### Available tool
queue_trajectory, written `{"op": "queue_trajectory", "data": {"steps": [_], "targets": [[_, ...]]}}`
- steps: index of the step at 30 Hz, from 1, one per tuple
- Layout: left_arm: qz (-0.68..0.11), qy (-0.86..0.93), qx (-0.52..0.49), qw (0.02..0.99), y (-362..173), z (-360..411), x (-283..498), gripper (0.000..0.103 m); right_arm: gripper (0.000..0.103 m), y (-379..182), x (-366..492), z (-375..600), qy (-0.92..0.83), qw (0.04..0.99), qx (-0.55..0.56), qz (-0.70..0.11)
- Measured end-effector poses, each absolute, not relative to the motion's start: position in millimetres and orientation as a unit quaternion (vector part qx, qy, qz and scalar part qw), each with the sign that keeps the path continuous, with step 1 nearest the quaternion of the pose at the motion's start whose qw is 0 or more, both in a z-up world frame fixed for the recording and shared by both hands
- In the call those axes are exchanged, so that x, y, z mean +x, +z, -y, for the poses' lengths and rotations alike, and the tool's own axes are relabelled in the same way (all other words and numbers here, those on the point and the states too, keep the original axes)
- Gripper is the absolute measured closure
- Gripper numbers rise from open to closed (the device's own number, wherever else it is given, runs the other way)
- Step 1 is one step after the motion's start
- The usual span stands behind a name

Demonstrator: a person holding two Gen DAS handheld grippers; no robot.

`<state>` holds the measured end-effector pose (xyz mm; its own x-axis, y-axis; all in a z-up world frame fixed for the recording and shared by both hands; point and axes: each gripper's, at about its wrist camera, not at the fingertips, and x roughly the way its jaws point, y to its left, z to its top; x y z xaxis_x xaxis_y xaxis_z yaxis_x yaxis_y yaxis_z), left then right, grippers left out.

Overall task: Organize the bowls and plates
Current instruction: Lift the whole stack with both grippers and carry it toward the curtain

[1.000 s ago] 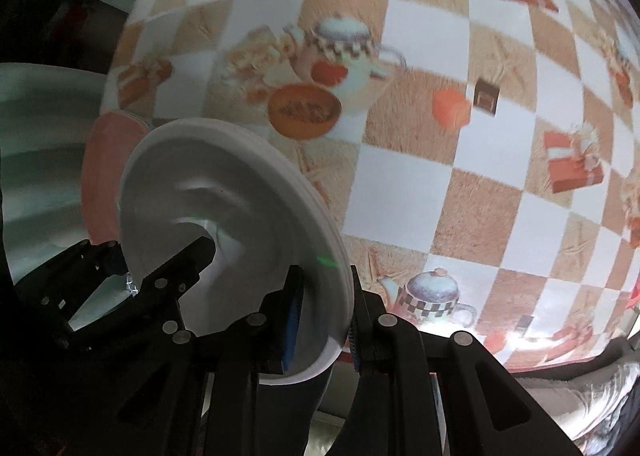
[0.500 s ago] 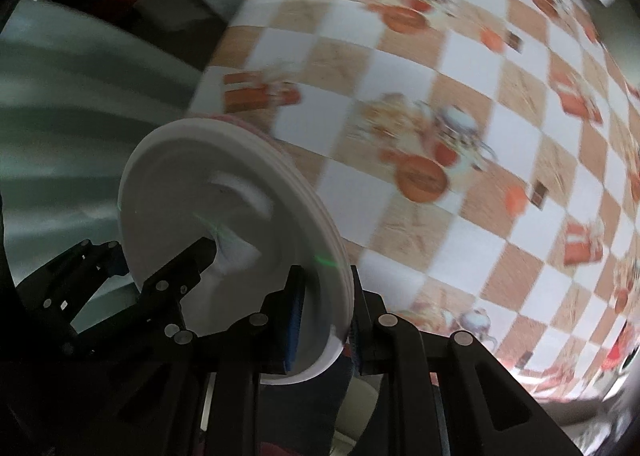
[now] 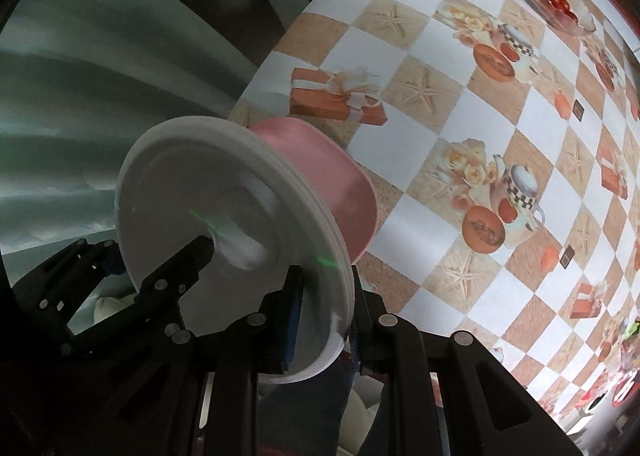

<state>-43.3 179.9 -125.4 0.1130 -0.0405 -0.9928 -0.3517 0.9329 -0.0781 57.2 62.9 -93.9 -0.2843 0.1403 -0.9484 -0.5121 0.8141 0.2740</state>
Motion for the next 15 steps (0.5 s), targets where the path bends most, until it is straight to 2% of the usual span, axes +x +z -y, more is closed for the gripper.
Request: {"op": "queue_trajectory", "data": {"steps": [15], "targets": [[-0.669, 0.105, -0.151, 0.720, -141, -184, -40, 0.065, 0.081, -108, 59, -68, 0.270, 0.575, -0.125, -0.762]]}}
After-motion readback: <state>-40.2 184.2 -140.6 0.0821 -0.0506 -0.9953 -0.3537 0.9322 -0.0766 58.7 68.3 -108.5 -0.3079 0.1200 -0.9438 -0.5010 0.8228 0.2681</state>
